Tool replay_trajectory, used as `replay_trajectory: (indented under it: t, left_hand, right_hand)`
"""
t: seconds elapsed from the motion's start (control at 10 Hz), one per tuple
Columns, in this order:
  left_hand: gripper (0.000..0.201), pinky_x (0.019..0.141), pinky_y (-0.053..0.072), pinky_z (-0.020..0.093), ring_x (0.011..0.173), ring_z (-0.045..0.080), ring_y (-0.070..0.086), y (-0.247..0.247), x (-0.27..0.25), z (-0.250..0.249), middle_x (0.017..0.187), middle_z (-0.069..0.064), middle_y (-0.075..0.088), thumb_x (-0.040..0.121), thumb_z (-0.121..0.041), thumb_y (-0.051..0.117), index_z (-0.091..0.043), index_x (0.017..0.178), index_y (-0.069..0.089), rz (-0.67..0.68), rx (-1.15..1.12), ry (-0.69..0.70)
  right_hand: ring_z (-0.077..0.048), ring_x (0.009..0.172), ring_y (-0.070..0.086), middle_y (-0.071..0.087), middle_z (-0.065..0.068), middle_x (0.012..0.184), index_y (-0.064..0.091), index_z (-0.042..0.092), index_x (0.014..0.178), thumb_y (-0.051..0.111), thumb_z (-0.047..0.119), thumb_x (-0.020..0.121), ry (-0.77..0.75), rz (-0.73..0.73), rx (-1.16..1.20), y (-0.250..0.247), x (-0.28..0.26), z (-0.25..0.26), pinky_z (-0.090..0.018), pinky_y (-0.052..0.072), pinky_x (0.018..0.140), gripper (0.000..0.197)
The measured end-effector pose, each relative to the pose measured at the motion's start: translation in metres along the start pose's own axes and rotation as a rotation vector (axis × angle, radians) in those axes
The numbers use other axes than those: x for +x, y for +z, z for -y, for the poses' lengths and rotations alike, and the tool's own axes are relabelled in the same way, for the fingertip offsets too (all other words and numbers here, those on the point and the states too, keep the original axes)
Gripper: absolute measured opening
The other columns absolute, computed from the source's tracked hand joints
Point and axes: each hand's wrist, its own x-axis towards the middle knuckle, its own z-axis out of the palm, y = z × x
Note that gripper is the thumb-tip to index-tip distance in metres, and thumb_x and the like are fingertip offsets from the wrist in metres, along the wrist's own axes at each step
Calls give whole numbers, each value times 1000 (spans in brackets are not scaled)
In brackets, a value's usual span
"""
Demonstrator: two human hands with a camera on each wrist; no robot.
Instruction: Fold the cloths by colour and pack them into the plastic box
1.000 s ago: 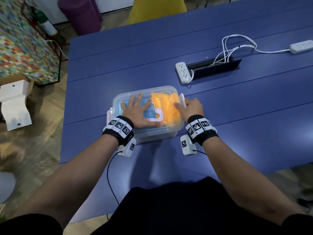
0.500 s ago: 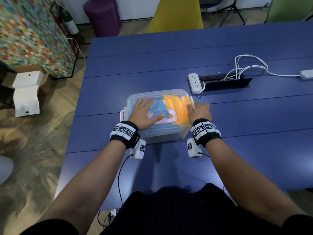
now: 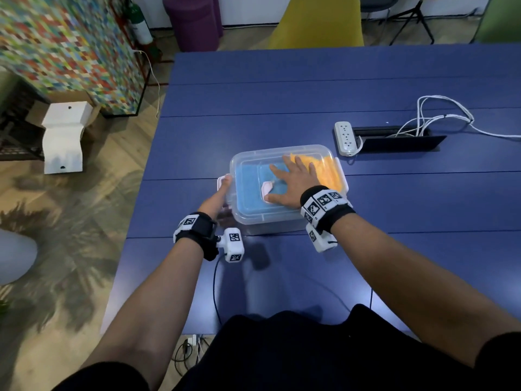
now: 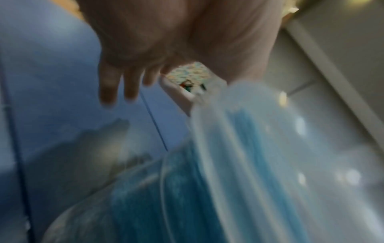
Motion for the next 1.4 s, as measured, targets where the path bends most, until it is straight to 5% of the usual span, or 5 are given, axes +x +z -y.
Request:
replay_trajectory:
  t: [0.3, 0.6, 1.0, 1.2, 1.4]
  left_hand:
    - [44, 80, 59, 37, 96, 25, 72, 2, 5, -10, 104, 5, 75, 84, -48, 70, -17, 115, 66, 141, 65, 318]
    - [61, 103, 37, 35, 128, 30, 49, 14, -1, -30, 142, 8, 49, 99, -44, 44, -23, 152, 21, -40, 387, 405]
    - [54, 99, 37, 37, 128, 37, 46, 34, -4, -41, 147, 18, 41, 103, -29, 32, -13, 153, 17, -201, 639, 540]
    - [89, 113, -8, 58, 149, 38, -3, 71, -6, -29, 163, 12, -1, 84, -72, 7, -20, 156, 9, -291, 1215, 744]
    - [82, 109, 11, 63, 144, 45, 18, 88, 12, -16, 152, 13, 38, 87, -75, 15, -25, 134, 58, -386, 1273, 926]
  right_hand:
    - [-28, 148, -13, -16, 1, 161, 14, 42, 151, 40, 80, 79, 27, 111, -61, -6, 4, 3, -53, -7, 118, 86]
    - [-29, 148, -13, -15, 1, 161, 14, 42, 151, 37, 81, 79, 82, 48, -22, -1, 9, 11, -54, -8, 117, 85]
    - [-24, 149, 6, 23, -2, 159, 35, 28, 147, 45, 61, 90, 15, -413, 340, 14, -10, -6, -46, 2, 120, 67]
    - [-27, 147, 16, 29, -8, 156, 36, 17, 147, 33, 65, 83, 263, -507, 147, 28, -28, -45, -42, 6, 119, 80]
    - [-27, 136, 40, 47, -6, 145, 59, 17, 130, 36, 67, 83, 209, -561, 223, 35, -19, -57, -39, 21, 107, 72]
